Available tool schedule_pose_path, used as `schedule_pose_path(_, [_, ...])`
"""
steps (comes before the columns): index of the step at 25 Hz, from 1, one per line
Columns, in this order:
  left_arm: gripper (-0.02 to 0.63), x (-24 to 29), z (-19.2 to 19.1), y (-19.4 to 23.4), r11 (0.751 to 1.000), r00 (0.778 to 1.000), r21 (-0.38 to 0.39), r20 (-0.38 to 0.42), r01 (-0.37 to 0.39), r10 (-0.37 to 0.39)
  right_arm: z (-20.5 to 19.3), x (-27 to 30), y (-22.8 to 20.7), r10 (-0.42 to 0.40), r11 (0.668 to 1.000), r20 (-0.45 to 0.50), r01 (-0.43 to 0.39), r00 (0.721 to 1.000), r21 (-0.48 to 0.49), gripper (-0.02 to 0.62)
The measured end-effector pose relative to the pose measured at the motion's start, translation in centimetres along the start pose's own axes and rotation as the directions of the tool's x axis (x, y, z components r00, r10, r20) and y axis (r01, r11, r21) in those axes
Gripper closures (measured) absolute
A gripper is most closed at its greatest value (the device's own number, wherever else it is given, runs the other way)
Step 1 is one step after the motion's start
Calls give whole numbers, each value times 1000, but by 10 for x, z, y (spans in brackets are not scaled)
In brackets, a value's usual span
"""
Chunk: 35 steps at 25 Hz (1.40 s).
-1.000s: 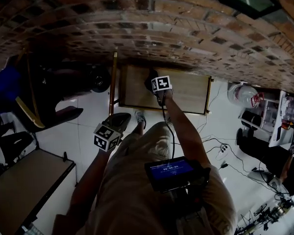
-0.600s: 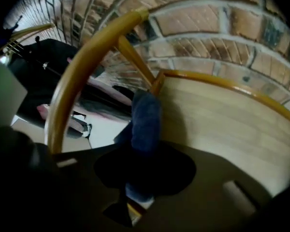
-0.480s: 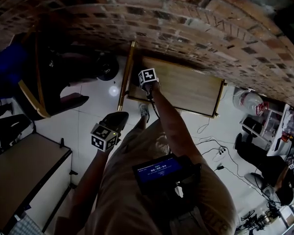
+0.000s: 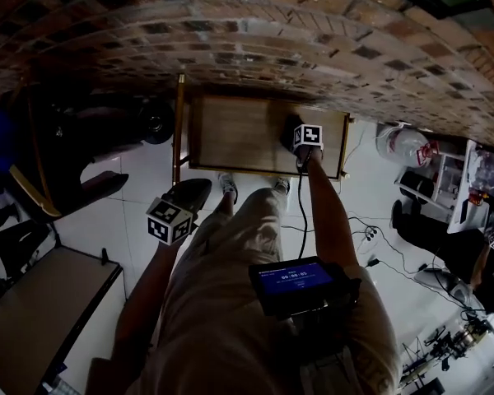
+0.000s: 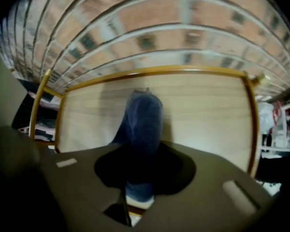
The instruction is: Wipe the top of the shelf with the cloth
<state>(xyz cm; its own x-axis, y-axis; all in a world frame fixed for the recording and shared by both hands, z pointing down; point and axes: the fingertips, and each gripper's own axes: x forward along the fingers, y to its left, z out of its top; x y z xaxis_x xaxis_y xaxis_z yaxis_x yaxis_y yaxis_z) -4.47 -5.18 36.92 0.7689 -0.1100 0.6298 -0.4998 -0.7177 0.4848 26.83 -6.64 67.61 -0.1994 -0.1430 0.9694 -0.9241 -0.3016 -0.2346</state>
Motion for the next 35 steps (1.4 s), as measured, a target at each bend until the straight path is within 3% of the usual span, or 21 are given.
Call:
schedule_pose_path(3, [603, 16, 9, -12, 1000, 1000, 20, -14, 13, -13, -10, -31, -77, -82, 994, 17, 81, 996, 72, 503])
schedule_pose_path(6, [603, 27, 14, -28, 999, 999, 30, -26, 26, -25, -17, -75, -120, -161, 980, 9, 159, 987, 123, 503])
schedule_pose_path(11, [603, 34, 10, -40, 999, 999, 42, -43, 29, -28, -35, -47, -162, -182, 970, -20, 183, 983, 161, 503])
schedule_pose_path(13, [603, 34, 9, -43, 999, 999, 43, -42, 31, -29, -29, -45, -151, -170, 970, 26, 162, 985, 180, 503])
schedule_pose_path(15, [603, 32, 8, -43, 999, 999, 43, -41, 31, -29, -16, -43, -112, -100, 983, 98, 83, 990, 165, 503])
schedule_pose_path(18, [603, 23, 1, -38, 999, 999, 46, -34, 25, -23, 1, -34, -9, 52, 998, 148, -55, 988, 12, 503])
schedule_pose_path(21, [603, 9, -6, -27, 1000, 1000, 27, -16, 1, 0, 21, -22, 125, 258, 955, 186, -222, 948, -197, 503])
schedule_pose_path(22, [603, 3, -10, -22, 1000, 1000, 18, -9, -8, 8, 20, -17, 163, 294, 937, 162, -251, 942, -242, 503])
schedule_pose_path(25, [603, -17, -17, -8, 999, 999, -11, 13, -38, 38, -7, 4, 246, 291, 909, 5, -275, 957, -312, 503])
schedule_pose_path(29, [603, -44, -30, 14, 996, 996, -47, 36, -82, 83, -20, 35, 335, 324, 862, -91, -333, 942, -381, 503])
schedule_pose_path(35, [603, -69, -50, 44, 986, 989, -108, 60, -128, 135, -35, 80, 371, 244, 857, -188, -303, 951, -418, 503])
